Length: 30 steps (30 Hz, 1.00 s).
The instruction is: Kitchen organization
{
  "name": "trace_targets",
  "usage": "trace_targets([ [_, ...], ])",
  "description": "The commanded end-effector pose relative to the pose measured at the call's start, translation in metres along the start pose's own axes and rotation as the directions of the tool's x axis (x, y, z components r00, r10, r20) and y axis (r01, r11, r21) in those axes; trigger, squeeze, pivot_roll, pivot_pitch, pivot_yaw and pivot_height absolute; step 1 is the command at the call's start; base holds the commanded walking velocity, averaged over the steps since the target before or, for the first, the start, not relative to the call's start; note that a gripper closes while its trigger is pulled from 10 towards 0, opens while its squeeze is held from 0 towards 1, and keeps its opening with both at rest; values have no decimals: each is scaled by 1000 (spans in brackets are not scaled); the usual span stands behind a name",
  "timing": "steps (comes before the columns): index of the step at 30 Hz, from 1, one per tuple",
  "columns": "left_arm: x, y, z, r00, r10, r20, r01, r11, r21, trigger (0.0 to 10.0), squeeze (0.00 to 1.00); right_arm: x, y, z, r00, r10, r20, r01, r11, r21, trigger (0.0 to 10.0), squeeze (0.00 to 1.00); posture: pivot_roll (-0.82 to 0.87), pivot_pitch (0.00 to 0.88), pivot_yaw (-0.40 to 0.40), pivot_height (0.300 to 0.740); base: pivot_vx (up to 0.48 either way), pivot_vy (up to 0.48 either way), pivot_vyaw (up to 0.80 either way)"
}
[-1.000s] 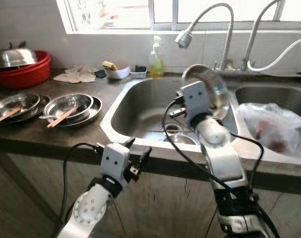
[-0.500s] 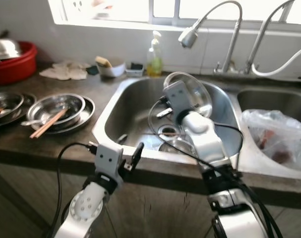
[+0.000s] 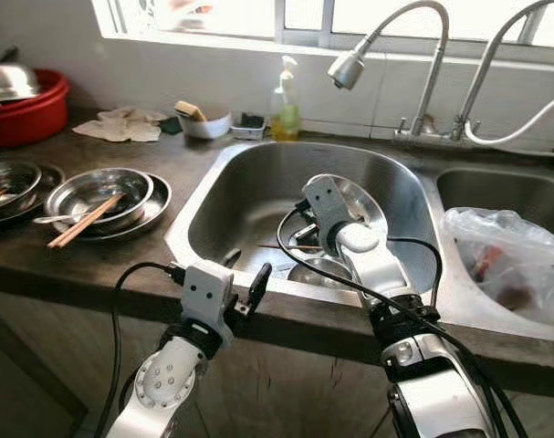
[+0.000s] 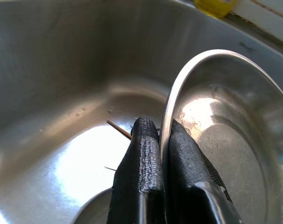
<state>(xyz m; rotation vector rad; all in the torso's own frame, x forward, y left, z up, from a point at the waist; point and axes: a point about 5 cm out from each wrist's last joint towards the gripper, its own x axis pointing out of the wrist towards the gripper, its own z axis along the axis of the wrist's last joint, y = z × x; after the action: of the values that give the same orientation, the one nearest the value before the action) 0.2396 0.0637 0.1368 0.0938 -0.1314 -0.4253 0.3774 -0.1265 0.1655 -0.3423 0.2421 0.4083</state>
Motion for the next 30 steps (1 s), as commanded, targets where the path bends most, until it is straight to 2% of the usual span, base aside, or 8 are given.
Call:
trace_targets([
  [1,0,0,2,1000,-3,4,3,1000,10,10000,0,1,-2,11,999,0,34,0,1000,-20,10000,0,3,0,-68,740,0,0,0],
  [7,-3,1,2,1000,-1,-3,1,1000,18,10000,0,6,11,-10,997,60,-41,-60,998,1,10000,0,12,0,-69,740,0,0,0],
  [15,-6,1,1,1000,-2,-9,2,1000,18,10000,0,7,16,-23,992,88,-86,-88,996,2,10000,0,16,0,-68,740,0,0,0],
  [16,-7,1,1,1000,-3,-12,3,1000,17,10000,0,7,18,-27,991,93,-94,-94,996,-1,10000,1000,12,0,-66,740,0,0,0],
  [24,-6,2,0,1000,-3,-14,4,1000,19,10000,0,4,14,-25,996,74,-44,-73,997,26,10000,1000,8,0,-61,740,0,0,0],
  [27,-6,2,1,1000,-2,-13,2,1000,20,10000,0,0,9,-17,999,46,17,-46,998,48,10000,1000,9,0,-62,740,0,0,0],
  [28,-6,3,0,1000,-1,-14,1,1000,20,10000,0,-4,6,-10,998,17,67,-21,998,56,10000,0,8,0,-60,740,0,0,0],
  [30,-6,3,0,1000,1,-14,0,1000,21,10000,0,-10,3,-4,993,-9,117,1,998,68,10000,0,5,0,-58,740,0,0,0],
])
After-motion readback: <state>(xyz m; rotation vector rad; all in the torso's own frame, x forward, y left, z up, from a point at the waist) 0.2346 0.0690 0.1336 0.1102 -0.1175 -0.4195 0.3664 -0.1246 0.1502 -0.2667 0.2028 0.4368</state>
